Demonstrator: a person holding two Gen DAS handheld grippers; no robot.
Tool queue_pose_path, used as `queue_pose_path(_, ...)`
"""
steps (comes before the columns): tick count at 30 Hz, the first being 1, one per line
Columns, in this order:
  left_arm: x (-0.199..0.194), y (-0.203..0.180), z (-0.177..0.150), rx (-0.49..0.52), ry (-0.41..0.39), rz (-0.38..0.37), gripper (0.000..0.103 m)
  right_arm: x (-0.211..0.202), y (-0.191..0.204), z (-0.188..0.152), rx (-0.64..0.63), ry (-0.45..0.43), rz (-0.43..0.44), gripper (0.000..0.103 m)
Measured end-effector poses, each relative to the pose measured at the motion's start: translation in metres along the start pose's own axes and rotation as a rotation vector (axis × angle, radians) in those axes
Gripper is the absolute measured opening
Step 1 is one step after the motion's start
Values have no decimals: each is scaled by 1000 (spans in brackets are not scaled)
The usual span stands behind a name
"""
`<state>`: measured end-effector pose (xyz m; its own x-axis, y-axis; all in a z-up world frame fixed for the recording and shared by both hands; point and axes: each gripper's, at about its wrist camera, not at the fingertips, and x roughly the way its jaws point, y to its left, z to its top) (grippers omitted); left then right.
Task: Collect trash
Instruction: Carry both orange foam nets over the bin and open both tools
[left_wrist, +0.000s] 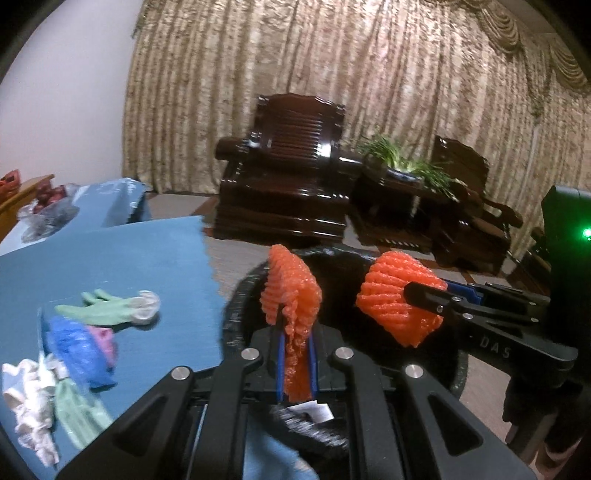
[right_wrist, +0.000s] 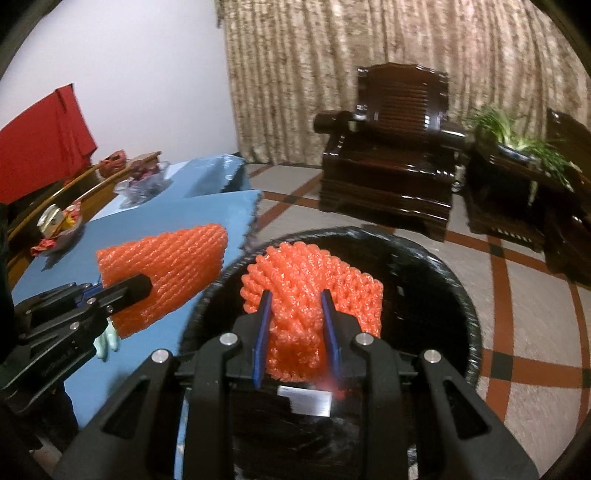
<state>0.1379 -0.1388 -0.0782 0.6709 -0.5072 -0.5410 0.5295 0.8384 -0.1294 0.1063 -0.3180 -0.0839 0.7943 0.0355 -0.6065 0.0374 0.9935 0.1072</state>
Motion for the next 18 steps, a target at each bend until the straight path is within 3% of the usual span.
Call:
queue_pose_path(4,16,-13,0,16,16,-31,10,3,-22,-8,36,14,-30,28)
queue_pose_path(10,36,-25,0,21,47,-69,12,6,-46,-20,75,29,-85,42)
queue_pose_path(11,37,-25,0,18,51,-72,18,5,-48,-22,76,30,-94,51)
queue_pose_path(12,38,-26,1,16,54,-76,25,5,-50,-23,77,29,-108,68)
queue_pose_path(14,37,-23,0,3,58,-83,53,2,-53,-26,80,19,-154,87)
queue_pose_path(18,29,-11,-2,-19,46,-66,63,-1,-59,-30,104,6,-183,92)
